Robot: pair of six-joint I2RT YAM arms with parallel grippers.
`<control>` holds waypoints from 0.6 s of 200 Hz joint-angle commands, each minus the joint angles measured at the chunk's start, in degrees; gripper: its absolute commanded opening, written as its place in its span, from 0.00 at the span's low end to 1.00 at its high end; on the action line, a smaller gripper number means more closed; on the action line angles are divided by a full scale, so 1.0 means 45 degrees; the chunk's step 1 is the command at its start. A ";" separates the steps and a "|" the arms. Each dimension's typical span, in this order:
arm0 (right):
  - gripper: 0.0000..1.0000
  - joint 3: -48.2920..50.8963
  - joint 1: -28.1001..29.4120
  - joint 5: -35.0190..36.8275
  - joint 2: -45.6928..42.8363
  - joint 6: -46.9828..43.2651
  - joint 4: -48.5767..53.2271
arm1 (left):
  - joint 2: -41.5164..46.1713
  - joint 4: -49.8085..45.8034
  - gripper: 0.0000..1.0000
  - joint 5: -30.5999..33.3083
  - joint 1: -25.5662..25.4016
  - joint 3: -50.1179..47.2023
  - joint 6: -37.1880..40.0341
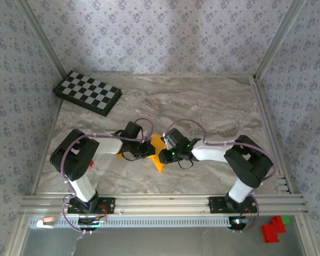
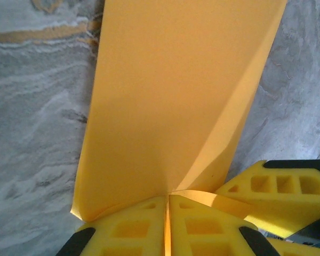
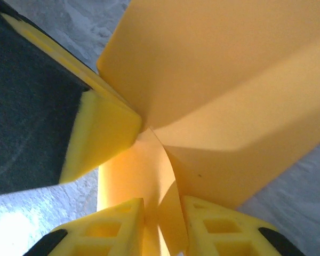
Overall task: Fold a paper plane with a square sheet of paper (pick it up from the middle)
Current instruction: Third fold the triangle at the center of the table.
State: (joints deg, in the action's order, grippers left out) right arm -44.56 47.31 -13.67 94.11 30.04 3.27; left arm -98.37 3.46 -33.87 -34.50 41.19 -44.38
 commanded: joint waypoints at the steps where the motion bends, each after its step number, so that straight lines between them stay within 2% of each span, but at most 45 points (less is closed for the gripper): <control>1: 0.28 -0.0061 -0.0404 0.0828 -0.0738 -0.0494 0.2135 | -0.0750 -0.1331 0.11 0.1039 0.0003 -0.0579 0.0437; 35: 0.30 0.0050 -0.0515 0.1241 -0.2063 -0.0667 0.2756 | -0.0787 -0.1356 0.10 0.1115 -0.0010 -0.0579 0.0450; 56: 0.31 0.0135 0.0043 0.0562 -0.2552 -0.0614 0.2137 | -0.0739 -0.1385 0.10 0.1192 -0.0077 -0.0562 0.0410; 88: 0.26 -0.0220 0.1460 -0.0257 -0.1637 -0.0292 0.0710 | -0.0699 -0.1375 0.10 0.1266 -0.0106 -0.0579 0.0402; 120: 0.18 -0.0756 0.1852 -0.0776 -0.0182 -0.0087 -0.0251 | -0.0613 -0.1491 0.10 0.1308 -0.0090 -0.0550 0.0467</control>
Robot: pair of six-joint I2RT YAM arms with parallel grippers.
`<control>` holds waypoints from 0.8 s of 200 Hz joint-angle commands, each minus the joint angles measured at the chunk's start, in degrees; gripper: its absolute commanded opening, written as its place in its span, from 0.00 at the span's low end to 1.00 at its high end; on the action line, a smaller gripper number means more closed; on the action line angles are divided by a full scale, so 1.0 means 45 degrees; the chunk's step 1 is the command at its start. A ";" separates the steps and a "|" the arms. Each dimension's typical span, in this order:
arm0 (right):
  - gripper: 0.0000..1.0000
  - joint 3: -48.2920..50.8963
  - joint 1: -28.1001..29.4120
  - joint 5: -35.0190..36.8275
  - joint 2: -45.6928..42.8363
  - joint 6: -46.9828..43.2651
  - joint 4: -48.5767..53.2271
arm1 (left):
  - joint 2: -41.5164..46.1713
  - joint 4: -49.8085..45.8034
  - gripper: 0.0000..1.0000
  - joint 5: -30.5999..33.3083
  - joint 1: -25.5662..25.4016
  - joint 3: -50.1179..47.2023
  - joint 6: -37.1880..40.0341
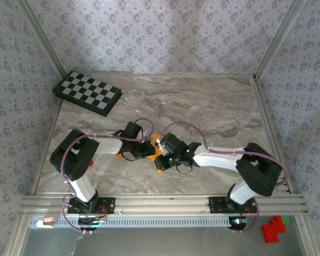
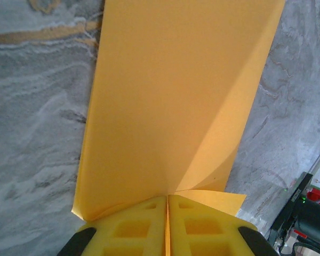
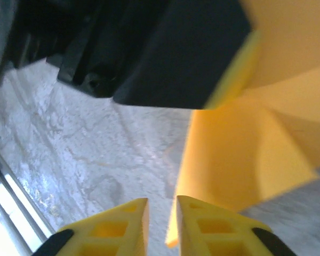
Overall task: Fold a paper plane with a square sheet of paper (pick it up from the middle)
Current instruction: Third fold the triangle at the center of the table.
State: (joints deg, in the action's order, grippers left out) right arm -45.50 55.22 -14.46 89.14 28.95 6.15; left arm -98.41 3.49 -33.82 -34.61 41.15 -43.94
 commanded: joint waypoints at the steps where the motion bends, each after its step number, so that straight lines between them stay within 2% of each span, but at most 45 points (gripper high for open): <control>1: 0.17 -0.0550 0.0103 -0.0608 0.0956 0.0152 -0.0915 | -0.0588 -0.1497 0.10 0.1302 -0.0074 -0.0535 0.0380; 35: 0.14 -0.0706 0.0078 -0.0849 0.1732 0.0196 -0.1367 | -0.0494 -0.1595 0.10 0.1325 -0.0074 -0.0551 0.0415; 108: 0.13 -0.0749 -0.0278 -0.0788 0.1980 0.0080 -0.1368 | -0.0475 -0.1654 0.10 0.1290 -0.0076 -0.0472 0.0517; 160: 0.11 0.0082 -0.0279 -0.0957 0.2369 0.0376 -0.1311 | -0.0514 -0.1731 0.10 0.1396 -0.0073 -0.0491 0.0595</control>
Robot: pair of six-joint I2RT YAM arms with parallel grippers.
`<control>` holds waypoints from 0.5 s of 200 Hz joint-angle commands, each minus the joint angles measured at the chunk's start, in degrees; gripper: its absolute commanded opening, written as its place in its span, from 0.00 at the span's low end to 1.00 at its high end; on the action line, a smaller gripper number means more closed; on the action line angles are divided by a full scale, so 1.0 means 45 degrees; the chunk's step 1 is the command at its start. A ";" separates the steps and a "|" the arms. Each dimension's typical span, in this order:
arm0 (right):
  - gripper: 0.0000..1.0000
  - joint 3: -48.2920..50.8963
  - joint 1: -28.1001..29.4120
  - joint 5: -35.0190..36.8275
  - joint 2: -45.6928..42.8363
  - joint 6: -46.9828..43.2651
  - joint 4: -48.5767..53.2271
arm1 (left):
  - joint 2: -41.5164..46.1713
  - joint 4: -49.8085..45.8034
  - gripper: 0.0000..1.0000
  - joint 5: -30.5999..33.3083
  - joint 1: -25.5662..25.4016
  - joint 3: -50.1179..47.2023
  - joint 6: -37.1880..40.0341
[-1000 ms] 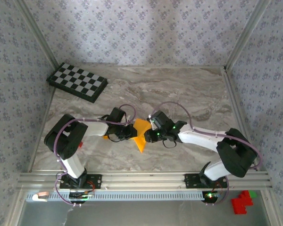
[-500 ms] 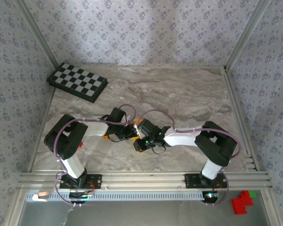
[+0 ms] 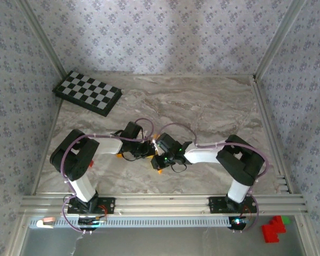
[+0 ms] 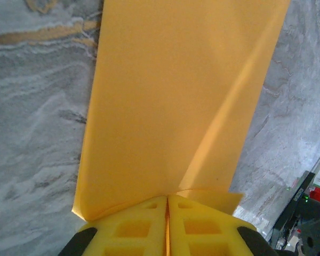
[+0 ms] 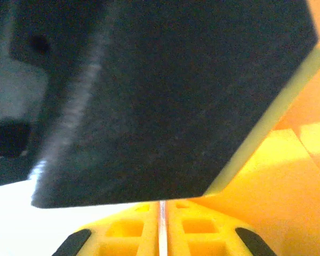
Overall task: Fold a paper plane with a square sheet of paper (pick it up from the middle)
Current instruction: Third fold the triangle at the center of the table.
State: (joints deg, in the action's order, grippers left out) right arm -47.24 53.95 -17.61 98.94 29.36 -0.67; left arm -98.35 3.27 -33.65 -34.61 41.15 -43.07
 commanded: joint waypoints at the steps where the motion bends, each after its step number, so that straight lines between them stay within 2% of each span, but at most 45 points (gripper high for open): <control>1: 0.11 0.0495 -0.0007 -0.0262 0.0188 0.0297 0.0205 | -0.0528 -0.1683 0.10 0.1361 -0.0078 -0.0491 0.0416; 100: 0.08 0.2257 0.0817 -0.0099 -0.1129 0.1236 0.0497 | -0.0665 -0.1911 0.09 0.1755 -0.0051 -0.0628 0.0550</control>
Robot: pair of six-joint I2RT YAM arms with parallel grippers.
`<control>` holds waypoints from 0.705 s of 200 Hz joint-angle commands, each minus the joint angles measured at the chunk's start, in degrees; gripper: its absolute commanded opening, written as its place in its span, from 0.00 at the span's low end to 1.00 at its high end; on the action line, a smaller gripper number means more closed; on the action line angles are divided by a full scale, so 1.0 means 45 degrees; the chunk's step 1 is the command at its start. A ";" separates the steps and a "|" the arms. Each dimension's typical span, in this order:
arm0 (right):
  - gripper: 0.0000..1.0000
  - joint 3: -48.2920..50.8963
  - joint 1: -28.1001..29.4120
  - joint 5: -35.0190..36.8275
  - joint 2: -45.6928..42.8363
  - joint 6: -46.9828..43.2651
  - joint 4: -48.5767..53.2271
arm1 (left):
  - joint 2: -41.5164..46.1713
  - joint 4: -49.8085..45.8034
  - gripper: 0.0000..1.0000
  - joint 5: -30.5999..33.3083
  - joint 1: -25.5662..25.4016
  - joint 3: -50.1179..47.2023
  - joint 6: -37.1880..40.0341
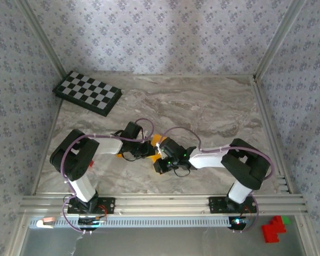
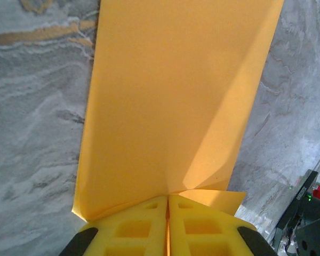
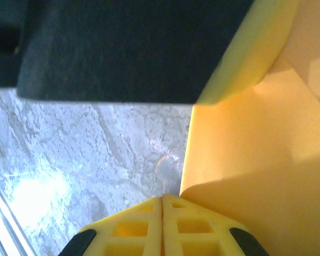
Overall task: Fold a paper plane with a square sheet of paper (pick it up from the middle)
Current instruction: Third fold the triangle at the center of the table.
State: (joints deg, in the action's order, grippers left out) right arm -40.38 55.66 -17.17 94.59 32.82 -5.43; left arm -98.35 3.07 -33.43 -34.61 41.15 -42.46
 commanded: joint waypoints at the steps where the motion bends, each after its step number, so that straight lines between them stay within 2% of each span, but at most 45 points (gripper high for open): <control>1: 0.08 0.0751 0.0460 -0.0192 -0.0181 0.0474 0.1557 | -0.0665 -0.1871 0.09 0.1706 -0.0057 -0.0628 0.0413; 61: 0.07 0.1659 0.0916 0.0119 -0.1102 0.1081 0.1451 | -0.0495 -0.2068 0.09 0.1784 -0.0056 -0.0569 0.0451; 104: 0.07 0.1707 -0.0214 -0.0599 -0.2466 0.1611 -0.0286 | -0.0411 -0.2109 0.09 0.1731 -0.0055 -0.0517 0.0354; 141: 0.07 0.1296 -0.0745 -0.1183 -0.1898 0.1771 -0.1339 | -0.0275 -0.2069 0.10 0.1740 -0.0091 -0.0550 0.0255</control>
State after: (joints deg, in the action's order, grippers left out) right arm -33.06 53.06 -19.62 84.71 39.33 -8.47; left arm -97.93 2.63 -32.40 -34.94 41.15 -42.48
